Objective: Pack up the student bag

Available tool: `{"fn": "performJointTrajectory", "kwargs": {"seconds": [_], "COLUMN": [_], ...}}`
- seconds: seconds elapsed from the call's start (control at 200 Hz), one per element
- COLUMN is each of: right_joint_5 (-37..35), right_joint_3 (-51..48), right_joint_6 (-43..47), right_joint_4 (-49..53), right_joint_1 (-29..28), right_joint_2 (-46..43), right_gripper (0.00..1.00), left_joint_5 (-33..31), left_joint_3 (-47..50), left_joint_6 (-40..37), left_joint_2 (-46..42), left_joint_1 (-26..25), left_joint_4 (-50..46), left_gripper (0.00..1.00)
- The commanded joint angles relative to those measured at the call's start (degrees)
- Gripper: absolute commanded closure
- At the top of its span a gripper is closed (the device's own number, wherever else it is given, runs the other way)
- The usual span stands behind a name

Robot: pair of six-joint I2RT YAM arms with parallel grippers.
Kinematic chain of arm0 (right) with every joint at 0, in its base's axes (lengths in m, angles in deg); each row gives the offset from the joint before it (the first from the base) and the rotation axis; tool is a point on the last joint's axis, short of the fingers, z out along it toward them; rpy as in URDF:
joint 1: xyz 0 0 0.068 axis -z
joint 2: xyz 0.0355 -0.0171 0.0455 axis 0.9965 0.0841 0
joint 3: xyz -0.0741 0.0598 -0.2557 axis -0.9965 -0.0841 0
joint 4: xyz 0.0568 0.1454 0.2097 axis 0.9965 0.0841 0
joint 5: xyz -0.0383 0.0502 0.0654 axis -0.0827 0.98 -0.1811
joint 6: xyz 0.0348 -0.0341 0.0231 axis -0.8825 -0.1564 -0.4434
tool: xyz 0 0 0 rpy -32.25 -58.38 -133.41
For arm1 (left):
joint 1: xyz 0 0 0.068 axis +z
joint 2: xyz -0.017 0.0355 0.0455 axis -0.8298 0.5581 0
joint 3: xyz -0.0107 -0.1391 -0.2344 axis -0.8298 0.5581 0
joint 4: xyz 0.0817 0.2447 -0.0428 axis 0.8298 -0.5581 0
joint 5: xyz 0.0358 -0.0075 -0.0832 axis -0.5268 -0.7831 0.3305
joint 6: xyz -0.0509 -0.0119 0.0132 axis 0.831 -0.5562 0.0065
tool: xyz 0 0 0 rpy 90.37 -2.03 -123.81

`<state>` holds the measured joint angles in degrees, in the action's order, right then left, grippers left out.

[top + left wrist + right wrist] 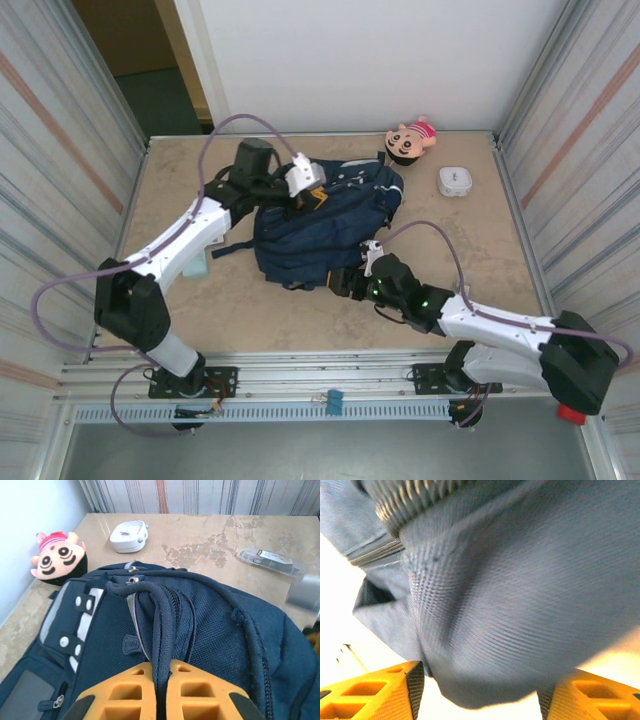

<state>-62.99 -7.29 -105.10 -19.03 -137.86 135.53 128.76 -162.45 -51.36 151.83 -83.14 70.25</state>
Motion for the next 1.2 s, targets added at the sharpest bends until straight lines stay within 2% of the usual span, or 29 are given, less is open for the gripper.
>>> {"fn": "performJointTrajectory", "kwargs": {"seconds": [0.0,0.095,0.185,0.271,0.316,0.406,0.481,0.576,0.681,0.817,0.927,1.112,1.193], "right_joint_5": [7.8,18.09,19.59,20.35,23.08,31.15,36.96,44.68,51.71,60.13,64.06,65.12,64.66], "right_joint_3": [3.8,6.42,10.38,12.65,13.77,15.16,15.85,18.42,22.96,28.46,31.29,33.31,32.81], "right_joint_6": [13.28,20.26,24.33,26.58,26.75,25.61,24.82,25.26,26.31,27.0,29.03,35.13,35.28], "right_joint_4": [14.07,22.66,30.0,31.31,31.0,28.58,25.05,22.14,20.98,19.93,20.52,28.03,27.55], "right_joint_1": [0.52,3.47,7.47,12.59,16.74,27.28,34.44,41.15,45.9,47.77,47.11,45.06,44.61], "right_joint_2": [-7.27,-12.5,-16.1,-17.68,-16.96,-13.35,-8.61,-0.05,9.58,20.81,25.52,27.8,28.62], "right_gripper": [0.38,0.36,0.35,0.29,0.27,0.24,0.18,0.15,0.15,0.2,0.25,0.3,0.3], "left_joint_5": [8.93,12.96,17.09,19.5,20.66,22.41,22.97,23.77,24.21,24.62,24.9,24.78,25.3], "left_joint_3": [2.1,5.39,8.34,9.32,9.43,9.92,10.82,11.35,11.68,12.13,12.15,11.82,11.37], "left_joint_6": [-6.05,-7.14,-7.58,-7.5,-7.84,-8.5,-8.78,-9.27,-10.03,-10.13,-9.72,-9.49,-9.21], "left_joint_2": [-5.99,-7.16,-8.17,-8.96,-9.1,-10.05,-11.03,-11.93,-12.79,-12.92,-12.65,-11.88,-11.41], "left_joint_1": [0.92,1.35,1.78,2.23,2.57,3.19,3.68,4.3,4.74,4.97,5.09,5.15,5.14], "left_joint_4": [7.87,8.86,10.67,10.56,9.81,8.48,8.42,7.18,5.8,5.78,6.29,7.18,7.56], "left_gripper": [1.0,1.0,1.0,1.0,1.0,1.0,1.0,1.0,1.0,1.0,1.0,1.0,1.0]}}
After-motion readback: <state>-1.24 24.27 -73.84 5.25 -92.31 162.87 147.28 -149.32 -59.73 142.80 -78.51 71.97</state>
